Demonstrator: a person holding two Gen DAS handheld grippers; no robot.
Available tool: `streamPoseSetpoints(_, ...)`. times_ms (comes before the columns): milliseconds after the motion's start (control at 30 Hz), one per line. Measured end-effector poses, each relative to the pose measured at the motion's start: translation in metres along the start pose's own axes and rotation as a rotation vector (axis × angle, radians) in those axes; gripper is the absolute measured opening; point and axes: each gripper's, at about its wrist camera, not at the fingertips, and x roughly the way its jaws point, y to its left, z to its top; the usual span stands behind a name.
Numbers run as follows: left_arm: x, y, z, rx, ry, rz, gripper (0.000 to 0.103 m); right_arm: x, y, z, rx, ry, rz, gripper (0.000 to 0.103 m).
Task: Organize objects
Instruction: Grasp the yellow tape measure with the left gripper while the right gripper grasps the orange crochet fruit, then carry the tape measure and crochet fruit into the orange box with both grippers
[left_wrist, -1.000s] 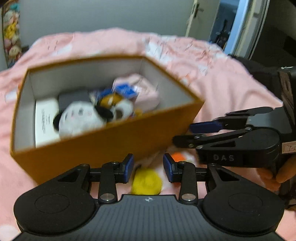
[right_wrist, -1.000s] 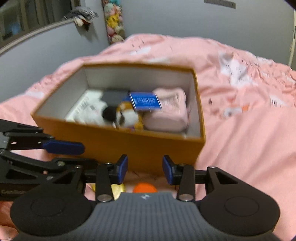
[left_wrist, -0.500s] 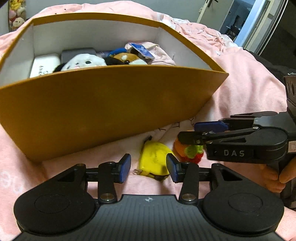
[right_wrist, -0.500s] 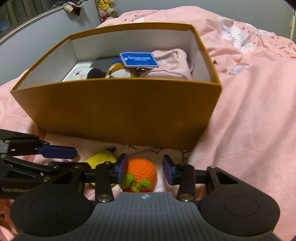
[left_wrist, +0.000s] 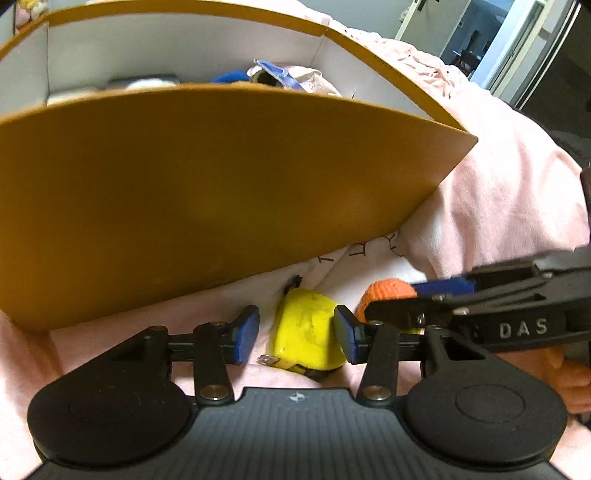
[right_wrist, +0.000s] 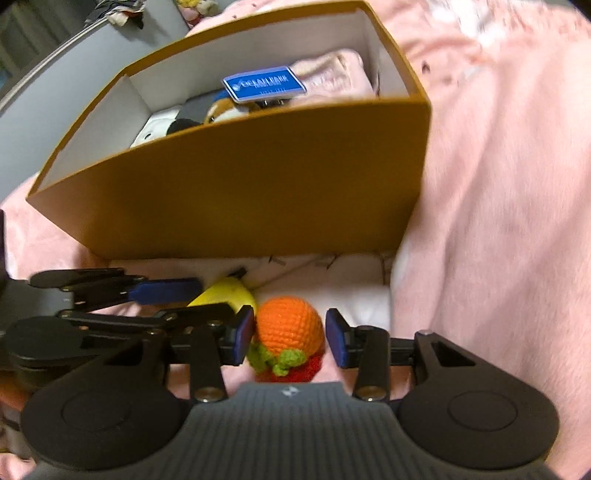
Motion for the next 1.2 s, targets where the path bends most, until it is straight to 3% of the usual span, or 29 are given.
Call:
streamPoseSetpoints(267,0.014,0.014,0.003,-0.105,0.043,-0.106,0.055,0.004,-0.005,-0.005,0.046,0.041,0.029,0.043)
streamPoseSetpoints(333,0.015,0.011,0.003,-0.095,0.047,-0.115,0.051,0.001,-0.004,-0.006,0.048,0.031,0.024,0.043)
streamPoseSetpoints(900,-0.018,-0.007,0.001,-0.046,-0.009,-0.061,0.025,-0.02,0.001,0.004,-0.009,-0.035,-0.053,0.043)
streamPoseSetpoints(1200,-0.06,-0.017,0.009,0.002,-0.1,-0.085,0.024,-0.058,0.017,0.015,-0.075,-0.128,-0.033,0.043)
